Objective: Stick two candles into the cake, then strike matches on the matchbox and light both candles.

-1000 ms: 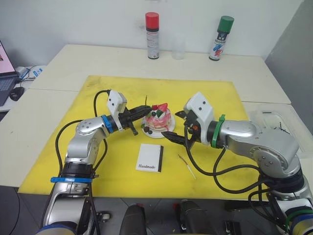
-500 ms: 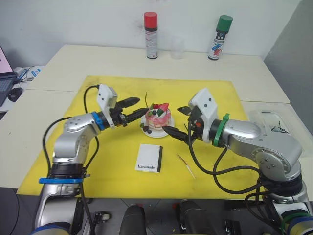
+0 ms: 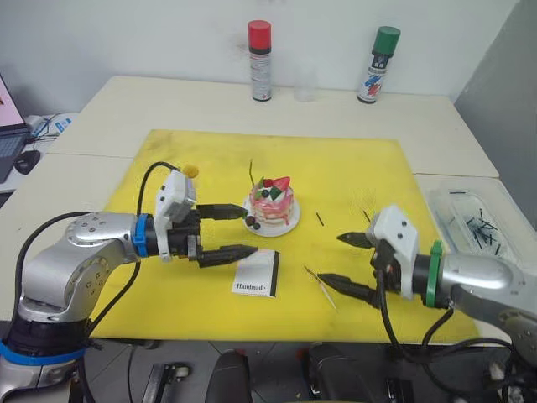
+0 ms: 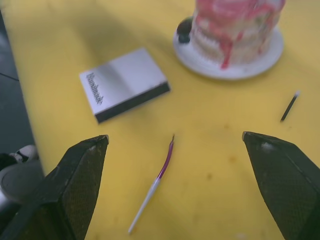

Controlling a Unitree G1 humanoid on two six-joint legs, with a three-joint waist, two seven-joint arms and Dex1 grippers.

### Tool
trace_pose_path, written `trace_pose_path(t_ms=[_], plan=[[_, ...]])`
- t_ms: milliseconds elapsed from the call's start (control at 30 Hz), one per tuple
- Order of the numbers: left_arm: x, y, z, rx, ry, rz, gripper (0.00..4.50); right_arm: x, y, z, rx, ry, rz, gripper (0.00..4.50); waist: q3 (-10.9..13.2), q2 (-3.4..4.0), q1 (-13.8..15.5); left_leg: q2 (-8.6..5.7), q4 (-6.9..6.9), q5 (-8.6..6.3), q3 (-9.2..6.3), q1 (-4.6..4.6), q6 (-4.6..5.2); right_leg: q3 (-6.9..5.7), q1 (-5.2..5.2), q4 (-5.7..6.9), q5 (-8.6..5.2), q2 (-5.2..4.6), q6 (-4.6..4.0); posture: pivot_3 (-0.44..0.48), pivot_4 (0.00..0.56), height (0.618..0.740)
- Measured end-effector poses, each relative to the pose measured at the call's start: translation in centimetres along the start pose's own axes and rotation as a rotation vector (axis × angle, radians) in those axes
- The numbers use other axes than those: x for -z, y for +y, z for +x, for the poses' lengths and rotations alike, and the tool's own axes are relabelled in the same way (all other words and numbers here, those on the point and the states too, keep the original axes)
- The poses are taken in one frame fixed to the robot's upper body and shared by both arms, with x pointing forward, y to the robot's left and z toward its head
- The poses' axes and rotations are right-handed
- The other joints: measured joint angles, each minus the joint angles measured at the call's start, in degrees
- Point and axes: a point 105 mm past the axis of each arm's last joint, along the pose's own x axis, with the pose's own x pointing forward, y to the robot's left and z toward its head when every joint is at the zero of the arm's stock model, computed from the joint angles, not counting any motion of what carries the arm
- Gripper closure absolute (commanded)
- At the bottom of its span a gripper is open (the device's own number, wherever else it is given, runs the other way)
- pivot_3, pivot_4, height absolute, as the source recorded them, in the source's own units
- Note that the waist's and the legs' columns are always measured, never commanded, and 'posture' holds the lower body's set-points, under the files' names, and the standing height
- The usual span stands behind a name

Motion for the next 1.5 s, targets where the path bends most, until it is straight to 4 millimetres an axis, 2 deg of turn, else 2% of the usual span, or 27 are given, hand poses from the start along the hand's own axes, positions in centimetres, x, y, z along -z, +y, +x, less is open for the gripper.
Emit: trace_pose_path(t_ms=[100,267,333,400,733,900,967,1067,1167,1333,1500], plan=[[1.5,-1.9,0.9,0.121,0.053,-0.008,0.03,1.8,0.7,1.1,0.022,0.027,0.032,0.0,0.01,0.01,-0.19,0.0,0.04,0.01,0.0,0.03,0.0,0.02,0.01,0.01,0.0,0.0,0.01,0.0,0.15,0.684],[1.7,-2.1,1.4,0.151,0.066,0.042,0.03,3.3,1.0,1.9,0.07,0.037,0.055,0.0,0.01,0.01,-0.15,-0.01,0.07,0.01,0.04,0.03,0.0,0.06,0.01,0.0,0.0,0.0,0.01,0.0,0.15,0.684],[1.6,-2.1,1.5,0.151,0.058,0.055,0.0,3.7,0.7,2.1,0.088,0.047,0.052,0.37,0.01,0.01,-0.15,-0.01,0.07,0.0,0.05,0.03,0.0,0.06,0.01,0.0,0.0,0.0,0.01,0.0,0.15,0.684],[1.6,-2.2,1.6,0.148,0.054,0.061,0.0,4.3,0.6,2.3,0.099,0.071,0.06,1.01,0.01,0.01,-0.15,-0.01,0.04,0.0,0.04,0.03,0.0,0.05,0.01,0.01,0.0,0.0,0.01,0.0,0.15,0.684],[2.1,-2.2,1.6,0.121,0.043,0.04,0.0,4.6,1.3,2.8,0.08,0.089,0.082,4.48,0.0,0.01,-0.12,-0.01,0.0,0.0,0.01,0.02,0.0,0.02,0.02,0.01,-0.02,0.01,-0.03,0.0,0.15,0.684],[2.2,-2.3,1.9,0.118,0.023,0.032,0.0,4.1,1.2,2.5,0.056,0.089,0.109,4.48,0.01,0.01,-0.11,-0.01,0.04,0.0,0.01,0.02,0.0,0.03,0.04,0.01,-0.01,0.01,-0.01,0.0,0.15,0.684],[2.2,-2.4,2.0,0.12,0.014,0.033,0.0,3.1,0.4,1.8,0.058,0.074,0.093,4.48,0.02,0.03,-0.1,-0.03,0.07,0.0,0.04,0.02,0.0,0.05,0.05,0.01,0.01,0.01,0.01,0.0,0.15,0.684],[2.1,-2.5,2.2,0.131,0.006,0.037,0.0,1.6,-2.1,-0.8,0.13,0.072,0.02,4.48,0.02,0.03,-0.03,-0.04,0.08,0.0,0.02,0.03,0.0,0.05,0.09,0.0,0.01,0.0,0.03,0.0,0.15,0.684],[2.1,-2.6,2.5,0.136,-0.003,0.057,0.0,1.8,-3.8,-3.6,0.171,0.11,-0.032,4.48,0.03,0.05,0.64,-0.05,0.01,0.0,-0.01,0.02,0.0,0.0,0.08,-0.02,-0.04,0.0,-0.05,0.0,0.15,0.684],[2.5,-3.0,3.3,0.16,-0.013,0.068,0.0,4.3,-5.6,-7.8,0.19,0.141,-0.044,4.48,0.02,0.05,1.27,-0.06,-0.01,-0.01,0.0,0.03,0.01,0.01,0.14,-0.04,-0.04,0.0,0.05,0.0,0.15,0.684],[2.3,-3.2,3.9,0.166,-0.037,0.065,0.0,8.8,-6.5,-11.3,0.199,0.251,-0.026,4.48,0.01,0.06,1.24,-0.08,0.12,0.0,0.01,0.09,0.01,0.05,0.23,-0.03,-0.03,0.0,0.07,0.0,0.15,0.684]])
